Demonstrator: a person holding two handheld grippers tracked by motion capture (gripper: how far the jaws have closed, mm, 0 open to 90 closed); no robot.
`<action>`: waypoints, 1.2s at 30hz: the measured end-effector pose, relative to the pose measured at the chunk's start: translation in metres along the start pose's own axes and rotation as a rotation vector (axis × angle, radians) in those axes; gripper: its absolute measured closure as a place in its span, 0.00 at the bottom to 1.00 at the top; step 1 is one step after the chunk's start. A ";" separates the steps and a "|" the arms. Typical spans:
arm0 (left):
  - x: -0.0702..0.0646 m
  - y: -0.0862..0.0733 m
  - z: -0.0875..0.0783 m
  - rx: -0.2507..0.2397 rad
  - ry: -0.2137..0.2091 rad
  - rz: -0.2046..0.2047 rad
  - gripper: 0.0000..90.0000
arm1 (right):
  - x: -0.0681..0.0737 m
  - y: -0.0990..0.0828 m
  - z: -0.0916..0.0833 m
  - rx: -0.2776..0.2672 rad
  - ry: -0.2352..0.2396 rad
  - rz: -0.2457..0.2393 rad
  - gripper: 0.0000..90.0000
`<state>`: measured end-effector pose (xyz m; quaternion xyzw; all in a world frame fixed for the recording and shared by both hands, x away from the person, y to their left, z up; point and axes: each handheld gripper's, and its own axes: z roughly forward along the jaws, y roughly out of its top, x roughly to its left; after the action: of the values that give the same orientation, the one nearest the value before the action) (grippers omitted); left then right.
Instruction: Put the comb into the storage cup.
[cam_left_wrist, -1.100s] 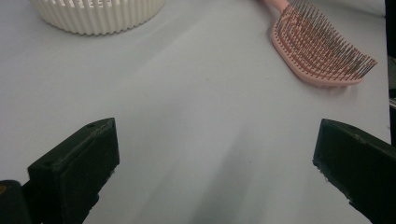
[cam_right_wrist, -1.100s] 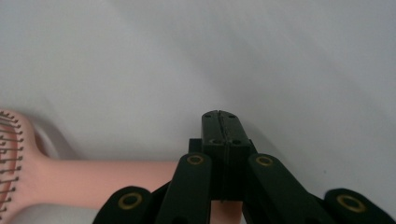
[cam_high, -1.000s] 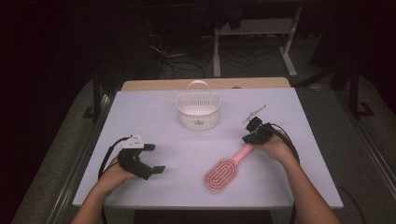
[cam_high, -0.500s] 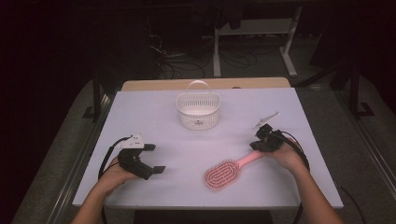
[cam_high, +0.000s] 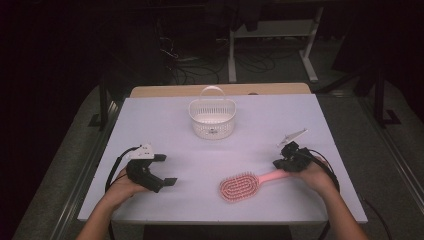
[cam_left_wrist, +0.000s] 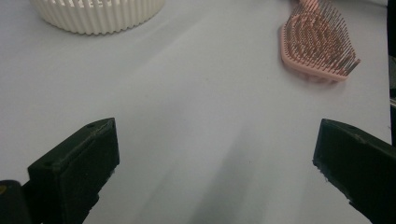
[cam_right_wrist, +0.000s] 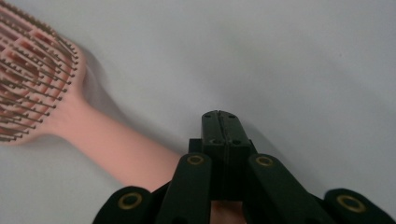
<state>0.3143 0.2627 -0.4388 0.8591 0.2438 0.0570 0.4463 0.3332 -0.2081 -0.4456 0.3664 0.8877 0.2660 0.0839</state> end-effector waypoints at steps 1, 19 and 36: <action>0.000 0.000 0.000 0.000 0.000 -0.001 0.00 | 0.001 -0.002 -0.001 0.002 0.002 0.003 0.99; -0.002 0.000 0.001 0.002 -0.001 -0.001 0.00 | 0.019 -0.026 -0.012 0.001 0.028 -0.007 0.99; -0.002 0.000 0.001 -0.002 -0.002 -0.004 0.00 | 0.027 -0.035 -0.023 -0.063 0.047 0.015 0.94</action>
<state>0.3130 0.2616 -0.4391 0.8583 0.2450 0.0557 0.4475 0.2850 -0.2189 -0.4437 0.3639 0.8779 0.3028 0.0727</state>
